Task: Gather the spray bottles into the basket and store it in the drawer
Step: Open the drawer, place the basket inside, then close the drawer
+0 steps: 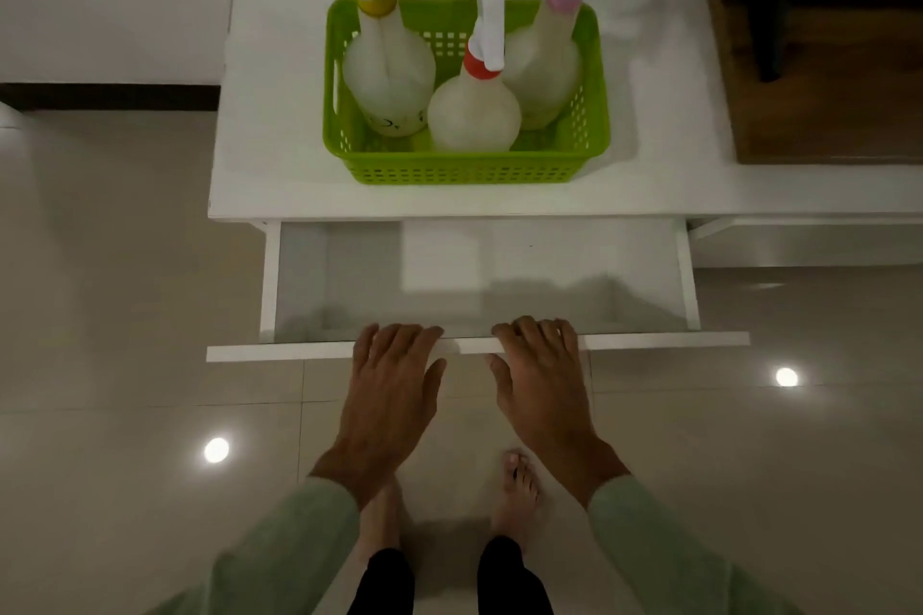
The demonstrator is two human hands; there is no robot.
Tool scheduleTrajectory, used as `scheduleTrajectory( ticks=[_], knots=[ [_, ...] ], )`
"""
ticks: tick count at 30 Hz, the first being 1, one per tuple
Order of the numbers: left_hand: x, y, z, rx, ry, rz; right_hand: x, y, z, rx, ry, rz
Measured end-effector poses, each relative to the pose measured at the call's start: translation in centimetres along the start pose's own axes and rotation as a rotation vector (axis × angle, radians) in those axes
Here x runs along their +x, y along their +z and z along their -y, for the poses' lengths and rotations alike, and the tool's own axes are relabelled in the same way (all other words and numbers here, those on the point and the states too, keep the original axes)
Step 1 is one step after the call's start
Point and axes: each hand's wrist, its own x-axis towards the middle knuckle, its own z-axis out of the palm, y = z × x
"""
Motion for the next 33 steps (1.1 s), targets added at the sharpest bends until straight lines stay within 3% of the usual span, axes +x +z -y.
scheduleTrajectory(
  ticks=[12, 17, 19, 22, 24, 28, 30, 33],
  knots=[
    [-5.1, 1.0, 0.2, -0.013, -0.004, 0.059, -6.1, 1.6, 0.6, 0.01, 0.002, 0.018],
    [-8.1, 1.8, -0.1, -0.069, -0.059, 0.148, -9.1, 2.4, 0.5, 0.051, -0.006, 0.134],
    [-8.9, 1.7, 0.0, -0.131, -0.076, 0.209, -9.4, 1.9, 0.2, 0.158, -0.005, 0.211],
    [-7.9, -0.6, 0.2, -0.448, -0.17, 0.239, -8.4, -1.1, 0.0, 0.42, 0.022, 0.237],
    [-5.8, -3.3, 0.2, -0.601, -0.218, 0.077, -6.3, -4.3, -0.2, 0.566, 0.046, 0.005],
    [0.3, -9.7, -0.3, -0.676, -0.218, -0.435, 0.0, -11.2, -0.6, 0.784, 0.164, -0.482],
    [3.7, -12.3, -0.8, -0.713, -0.219, -0.576, 3.5, -13.9, -0.6, 0.832, 0.206, -0.589],
    [8.5, -14.5, -1.6, -0.709, -0.25, -0.641, 8.2, -16.2, -0.4, 0.856, 0.278, -0.618]
  ],
)
